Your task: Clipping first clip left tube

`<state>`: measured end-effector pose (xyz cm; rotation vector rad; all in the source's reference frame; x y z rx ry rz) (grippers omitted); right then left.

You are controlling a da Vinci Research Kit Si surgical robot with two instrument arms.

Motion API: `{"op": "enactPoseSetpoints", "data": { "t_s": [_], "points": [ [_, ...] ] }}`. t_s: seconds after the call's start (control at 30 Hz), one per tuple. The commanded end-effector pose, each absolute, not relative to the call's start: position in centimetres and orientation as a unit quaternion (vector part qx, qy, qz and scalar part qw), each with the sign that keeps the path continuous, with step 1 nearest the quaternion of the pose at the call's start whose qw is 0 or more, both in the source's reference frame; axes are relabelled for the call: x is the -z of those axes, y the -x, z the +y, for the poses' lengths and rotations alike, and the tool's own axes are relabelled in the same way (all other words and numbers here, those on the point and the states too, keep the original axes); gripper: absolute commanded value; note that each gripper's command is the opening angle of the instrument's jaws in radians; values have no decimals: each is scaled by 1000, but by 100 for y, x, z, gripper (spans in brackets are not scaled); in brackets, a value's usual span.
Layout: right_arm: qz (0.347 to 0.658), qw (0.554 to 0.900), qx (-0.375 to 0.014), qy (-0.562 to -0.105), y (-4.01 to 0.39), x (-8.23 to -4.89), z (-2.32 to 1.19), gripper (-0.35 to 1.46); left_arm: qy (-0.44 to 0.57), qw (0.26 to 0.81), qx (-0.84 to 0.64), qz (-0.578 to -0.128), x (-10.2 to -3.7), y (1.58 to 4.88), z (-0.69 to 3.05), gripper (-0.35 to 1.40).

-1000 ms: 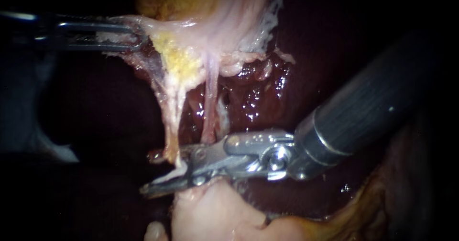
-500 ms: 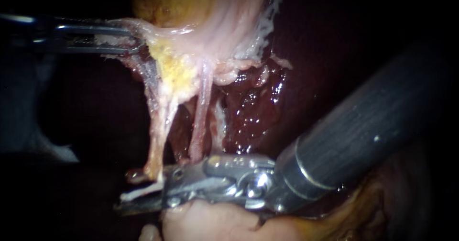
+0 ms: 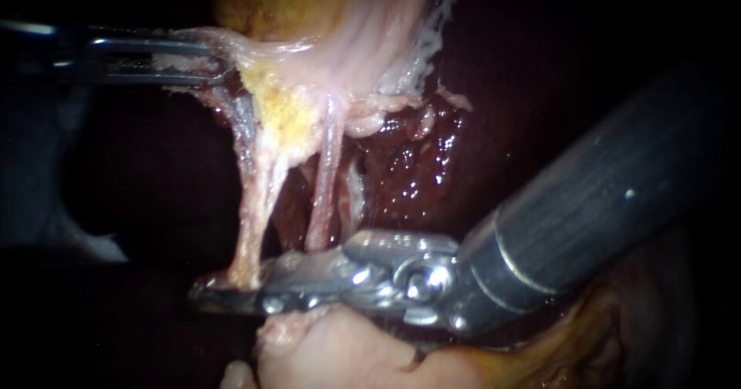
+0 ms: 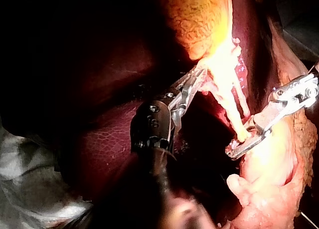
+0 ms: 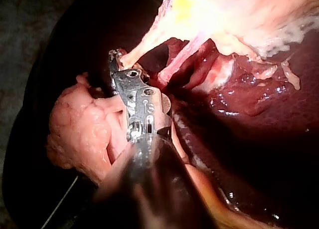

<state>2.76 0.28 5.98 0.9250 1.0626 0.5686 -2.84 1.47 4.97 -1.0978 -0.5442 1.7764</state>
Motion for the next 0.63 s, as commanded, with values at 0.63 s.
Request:
{"op": "enactPoseSetpoints", "data": {
  "t_s": [0.63],
  "points": [
    [472, 733, -254, -418, -274, -601, 27, -35, 449, 472, -726, -223, -499, 283, 149, -35]
  ]
}}
